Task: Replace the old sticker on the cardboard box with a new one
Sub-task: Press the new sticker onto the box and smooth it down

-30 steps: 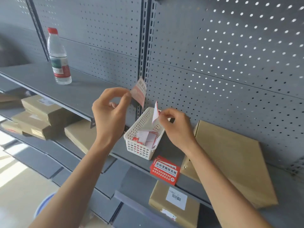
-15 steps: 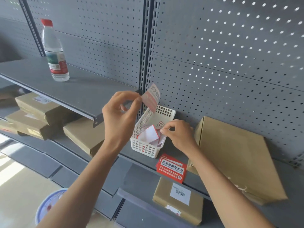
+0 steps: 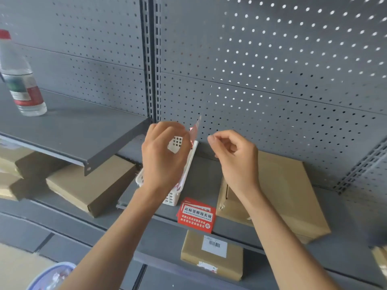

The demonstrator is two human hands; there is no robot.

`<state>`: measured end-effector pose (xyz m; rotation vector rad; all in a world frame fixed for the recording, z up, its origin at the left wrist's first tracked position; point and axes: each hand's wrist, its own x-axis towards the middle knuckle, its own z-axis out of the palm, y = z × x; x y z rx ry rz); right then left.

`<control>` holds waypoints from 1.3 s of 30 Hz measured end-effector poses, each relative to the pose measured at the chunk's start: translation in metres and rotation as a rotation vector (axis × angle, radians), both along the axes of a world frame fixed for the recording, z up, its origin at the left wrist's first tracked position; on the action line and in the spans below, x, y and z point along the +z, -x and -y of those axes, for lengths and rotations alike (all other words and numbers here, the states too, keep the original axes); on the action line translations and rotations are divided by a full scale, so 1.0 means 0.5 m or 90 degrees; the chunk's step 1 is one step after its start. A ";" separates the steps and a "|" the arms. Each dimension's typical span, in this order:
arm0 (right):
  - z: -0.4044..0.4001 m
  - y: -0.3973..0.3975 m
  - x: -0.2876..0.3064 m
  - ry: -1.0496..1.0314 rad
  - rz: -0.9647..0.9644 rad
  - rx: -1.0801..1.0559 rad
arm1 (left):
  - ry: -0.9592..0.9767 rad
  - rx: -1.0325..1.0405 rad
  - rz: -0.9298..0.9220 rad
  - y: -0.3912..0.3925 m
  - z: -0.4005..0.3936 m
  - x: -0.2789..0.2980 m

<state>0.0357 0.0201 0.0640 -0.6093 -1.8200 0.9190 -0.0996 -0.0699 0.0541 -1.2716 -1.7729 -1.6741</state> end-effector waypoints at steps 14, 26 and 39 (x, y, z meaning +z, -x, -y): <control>-0.045 -0.135 0.010 0.108 -0.073 -0.084 | -0.050 -0.048 -0.312 -0.145 -0.115 -0.023; -0.062 -0.239 0.008 0.128 -0.081 -0.117 | -0.020 -0.144 -0.236 -0.236 -0.145 -0.033; -0.067 -0.355 0.015 0.133 -0.101 -0.091 | 0.070 -0.291 0.387 -0.299 -0.151 -0.039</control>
